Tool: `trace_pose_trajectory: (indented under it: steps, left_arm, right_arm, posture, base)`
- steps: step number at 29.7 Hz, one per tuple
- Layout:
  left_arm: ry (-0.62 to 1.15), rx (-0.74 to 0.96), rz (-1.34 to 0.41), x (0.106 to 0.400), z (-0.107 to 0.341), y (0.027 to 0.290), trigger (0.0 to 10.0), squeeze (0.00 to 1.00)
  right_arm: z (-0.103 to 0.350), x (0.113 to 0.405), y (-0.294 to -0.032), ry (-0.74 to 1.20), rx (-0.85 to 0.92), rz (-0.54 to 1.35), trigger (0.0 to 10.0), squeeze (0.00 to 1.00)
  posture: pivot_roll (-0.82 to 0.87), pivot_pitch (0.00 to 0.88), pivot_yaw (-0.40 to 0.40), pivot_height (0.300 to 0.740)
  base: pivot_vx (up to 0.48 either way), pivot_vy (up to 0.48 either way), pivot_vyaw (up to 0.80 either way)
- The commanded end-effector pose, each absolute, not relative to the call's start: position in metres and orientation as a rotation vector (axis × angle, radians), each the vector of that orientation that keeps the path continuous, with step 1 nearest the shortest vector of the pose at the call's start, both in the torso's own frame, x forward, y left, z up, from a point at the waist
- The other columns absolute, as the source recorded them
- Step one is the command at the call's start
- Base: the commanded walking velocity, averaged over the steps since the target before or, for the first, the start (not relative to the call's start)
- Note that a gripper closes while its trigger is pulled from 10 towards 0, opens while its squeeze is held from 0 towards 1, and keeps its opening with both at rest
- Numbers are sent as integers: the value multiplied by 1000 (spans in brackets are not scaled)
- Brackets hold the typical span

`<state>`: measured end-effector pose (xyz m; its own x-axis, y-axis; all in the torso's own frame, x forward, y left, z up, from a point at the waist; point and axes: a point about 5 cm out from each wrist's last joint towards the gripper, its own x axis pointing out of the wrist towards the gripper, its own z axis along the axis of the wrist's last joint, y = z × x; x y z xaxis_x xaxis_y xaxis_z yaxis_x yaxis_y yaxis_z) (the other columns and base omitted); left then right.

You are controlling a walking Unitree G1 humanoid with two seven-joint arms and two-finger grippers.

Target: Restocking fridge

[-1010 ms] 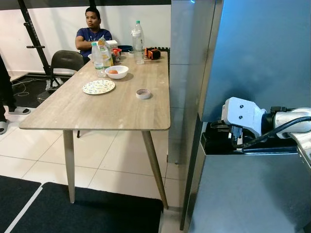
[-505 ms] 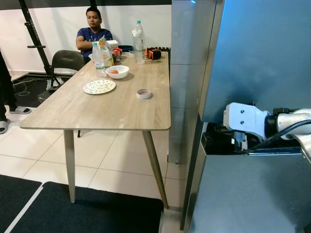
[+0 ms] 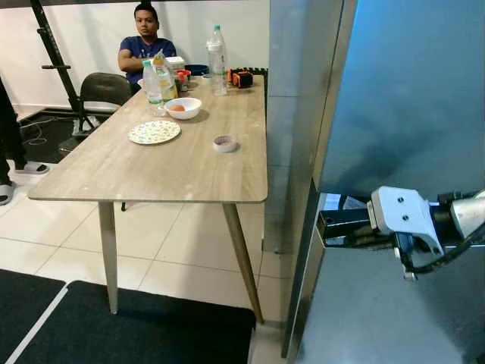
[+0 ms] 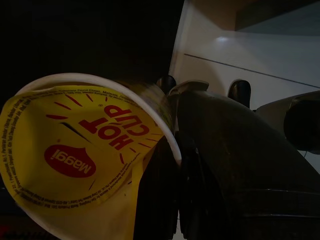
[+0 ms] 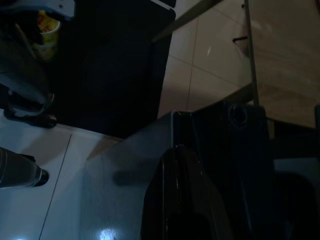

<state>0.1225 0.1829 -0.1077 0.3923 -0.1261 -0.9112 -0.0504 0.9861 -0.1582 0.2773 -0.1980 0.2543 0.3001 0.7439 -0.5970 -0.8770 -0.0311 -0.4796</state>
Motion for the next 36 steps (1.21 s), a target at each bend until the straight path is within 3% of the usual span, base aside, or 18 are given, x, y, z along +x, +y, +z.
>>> trace_pose_trajectory:
  steps: [1,6,13,14,19,30,31,36]
  left_arm:
    - [1232,-167,-45,107,-112,183,10000,0]
    - [1231,-170,-42,106,-113,183,10000,0]
    - [1231,-171,-42,106,-113,183,10000,0]
    - [1231,-172,-42,106,-113,183,10000,0]
    - [1232,-174,-42,106,-113,181,10000,0]
    - [1232,-169,-54,108,-113,176,10000,0]
    - [1231,-168,-56,108,-113,175,10000,0]
    - [1229,-167,-57,108,-113,175,10000,0]
  right_arm:
    - [261,271,-199,147,-904,1340,10000,0]
    - [265,269,-202,149,-881,1333,10000,0]
    - [260,274,-229,270,-943,1206,10000,0]
    - [261,273,-235,291,-942,1192,10000,1000]
    - [267,268,-249,326,-936,1161,10000,1000]
    - [269,261,-255,344,-940,1157,10000,988]
    - [264,261,-252,362,-940,1171,10000,0]
    - [250,260,-247,415,-940,1216,10000,0]
  posture:
    - [-105,0,-3,740]
    - [-104,0,-5,740]
    - [-105,0,-5,740]
    - [-105,0,-5,740]
    - [-105,0,-5,740]
    - [-109,0,-4,740]
    - [-109,0,-2,740]
    - [-110,0,-2,740]
  base:
    - [0,0,0]
    - [0,0,0]
    - [0,0,0]
    - [0,0,0]
    - [0,0,0]
    - [0,0,0]
    - [0,0,0]
    - [0,0,0]
